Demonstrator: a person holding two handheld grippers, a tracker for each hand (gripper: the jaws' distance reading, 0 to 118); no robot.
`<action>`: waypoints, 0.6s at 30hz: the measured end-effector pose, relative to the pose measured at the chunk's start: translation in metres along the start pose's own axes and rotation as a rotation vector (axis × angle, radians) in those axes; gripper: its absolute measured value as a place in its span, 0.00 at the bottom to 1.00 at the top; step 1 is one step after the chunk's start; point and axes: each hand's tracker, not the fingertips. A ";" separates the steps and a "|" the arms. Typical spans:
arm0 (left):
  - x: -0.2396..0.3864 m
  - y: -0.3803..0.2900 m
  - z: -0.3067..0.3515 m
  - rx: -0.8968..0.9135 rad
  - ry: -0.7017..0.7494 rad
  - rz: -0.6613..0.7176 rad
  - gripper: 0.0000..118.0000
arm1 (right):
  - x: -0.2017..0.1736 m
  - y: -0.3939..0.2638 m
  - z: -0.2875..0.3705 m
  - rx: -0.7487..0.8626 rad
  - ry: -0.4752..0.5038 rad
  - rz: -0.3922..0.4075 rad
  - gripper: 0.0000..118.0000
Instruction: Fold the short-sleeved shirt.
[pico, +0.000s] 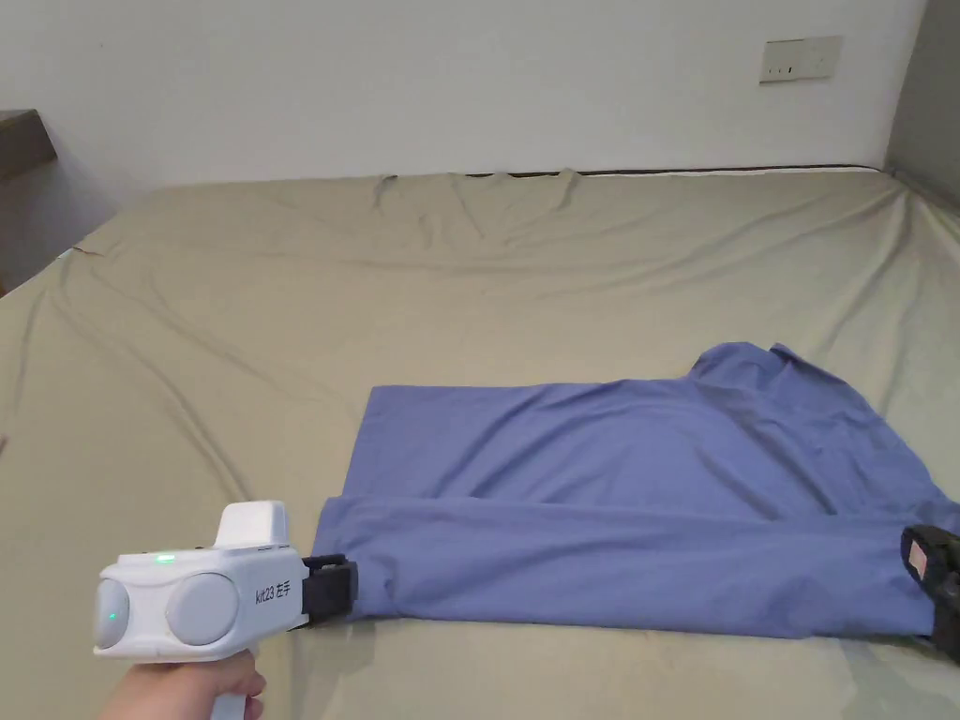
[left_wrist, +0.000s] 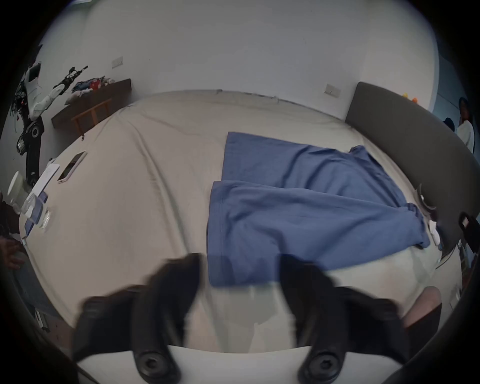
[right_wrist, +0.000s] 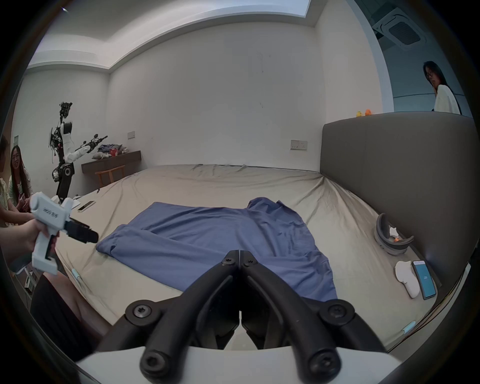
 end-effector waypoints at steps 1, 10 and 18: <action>-0.001 0.003 -0.010 -0.008 0.002 0.003 0.70 | -0.001 0.000 -0.003 -0.011 0.004 0.004 0.00; 0.038 -0.025 -0.048 -0.049 0.060 -0.194 0.33 | 0.005 -0.010 -0.020 -0.089 0.018 0.001 0.00; 0.044 -0.016 -0.025 -0.006 0.022 -0.223 0.04 | 0.039 -0.013 -0.024 -0.149 -0.045 -0.042 0.00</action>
